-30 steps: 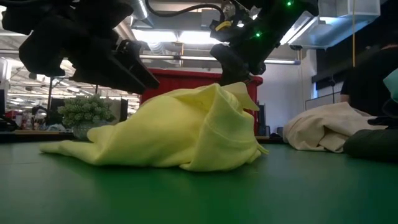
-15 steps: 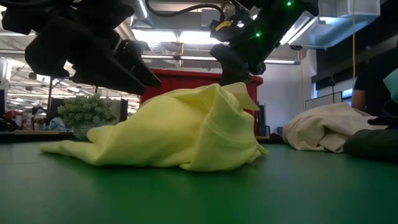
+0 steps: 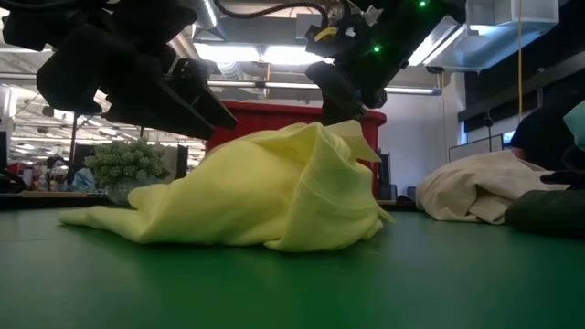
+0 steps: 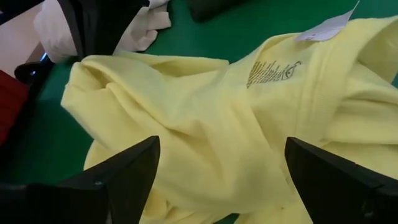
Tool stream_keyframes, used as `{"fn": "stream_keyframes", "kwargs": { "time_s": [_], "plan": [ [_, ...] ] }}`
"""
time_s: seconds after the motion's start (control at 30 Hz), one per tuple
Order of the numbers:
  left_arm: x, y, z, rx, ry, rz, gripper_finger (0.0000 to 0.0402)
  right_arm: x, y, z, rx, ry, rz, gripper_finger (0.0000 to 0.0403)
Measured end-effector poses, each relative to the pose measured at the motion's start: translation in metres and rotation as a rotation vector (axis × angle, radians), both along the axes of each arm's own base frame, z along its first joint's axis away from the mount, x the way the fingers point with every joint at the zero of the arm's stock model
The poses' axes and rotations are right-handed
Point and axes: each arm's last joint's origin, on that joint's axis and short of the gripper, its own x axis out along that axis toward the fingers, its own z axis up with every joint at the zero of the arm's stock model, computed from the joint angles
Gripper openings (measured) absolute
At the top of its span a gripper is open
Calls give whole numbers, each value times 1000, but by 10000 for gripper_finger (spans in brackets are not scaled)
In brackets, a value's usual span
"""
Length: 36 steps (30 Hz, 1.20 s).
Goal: Fold Laundry from Bin
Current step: Fold the yellow shirt
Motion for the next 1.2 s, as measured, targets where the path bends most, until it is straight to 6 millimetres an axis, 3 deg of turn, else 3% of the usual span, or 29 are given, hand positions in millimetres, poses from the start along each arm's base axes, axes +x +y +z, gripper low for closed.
{"fn": "stream_keyframes", "kwargs": {
  "time_s": [1.2],
  "plan": [
    [0,0,0,1,0,0,341,5,1,4,-41,-33,59,3]
  ]
}}
